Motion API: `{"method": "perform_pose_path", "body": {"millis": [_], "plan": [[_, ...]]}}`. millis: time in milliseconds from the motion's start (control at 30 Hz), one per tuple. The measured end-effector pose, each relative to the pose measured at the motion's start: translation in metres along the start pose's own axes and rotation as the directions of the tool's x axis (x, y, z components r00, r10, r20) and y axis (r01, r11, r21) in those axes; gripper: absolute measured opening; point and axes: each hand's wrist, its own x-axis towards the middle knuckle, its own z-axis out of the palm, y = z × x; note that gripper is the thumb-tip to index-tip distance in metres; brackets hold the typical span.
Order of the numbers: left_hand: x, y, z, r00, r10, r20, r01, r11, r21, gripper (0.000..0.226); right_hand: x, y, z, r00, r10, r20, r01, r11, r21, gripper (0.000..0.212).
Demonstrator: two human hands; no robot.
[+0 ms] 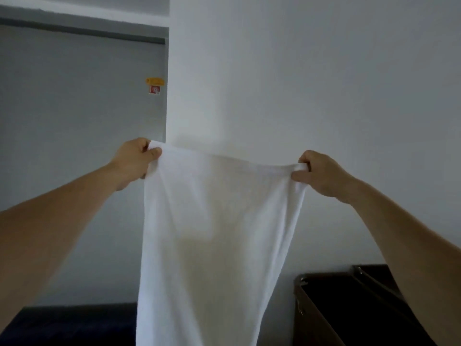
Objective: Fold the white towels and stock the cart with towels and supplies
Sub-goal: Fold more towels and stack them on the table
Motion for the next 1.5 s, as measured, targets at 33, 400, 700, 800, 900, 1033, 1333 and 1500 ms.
{"method": "perform_pose_path", "body": {"millis": [33,400,700,800,900,1033,1333,1500], "plan": [[0.000,0.001,-0.001,1.000,0.013,0.006,-0.013,1.000,0.001,0.019,0.004,-0.001,-0.007,0.997,-0.014,-0.071,0.013,1.000,-0.017,0.015],[0.009,0.015,-0.002,0.997,-0.070,0.034,0.077,0.948,-0.310,0.012,0.027,-0.023,0.008,0.886,0.256,-0.385,0.003,0.830,0.558,0.016],[0.000,-0.005,0.009,0.997,-0.079,-0.006,0.071,0.921,-0.384,0.015,0.016,-0.012,0.028,0.861,0.287,-0.419,-0.042,0.863,0.503,0.005],[-0.005,-0.012,0.013,0.998,-0.032,-0.050,0.014,0.942,-0.335,0.013,0.006,-0.012,0.027,0.874,0.285,-0.394,-0.030,0.840,0.542,0.011],[-0.010,-0.015,0.017,0.996,0.001,-0.093,-0.034,0.935,-0.352,0.015,-0.003,-0.017,0.034,0.856,0.284,-0.432,0.017,0.819,0.573,0.011],[-0.019,-0.033,0.022,0.999,-0.042,-0.012,0.037,0.952,-0.304,0.020,-0.019,-0.011,0.050,0.913,0.361,-0.187,-0.167,0.752,0.638,0.013],[-0.040,-0.050,0.018,0.992,-0.100,0.075,0.124,0.864,-0.487,0.016,-0.024,-0.004,0.052,0.892,0.360,-0.273,-0.174,0.832,0.528,0.015],[-0.046,-0.059,0.022,0.990,-0.098,0.097,0.131,0.885,-0.447,0.015,-0.032,0.009,0.055,0.900,0.403,-0.169,-0.257,0.801,0.540,0.020]]}}
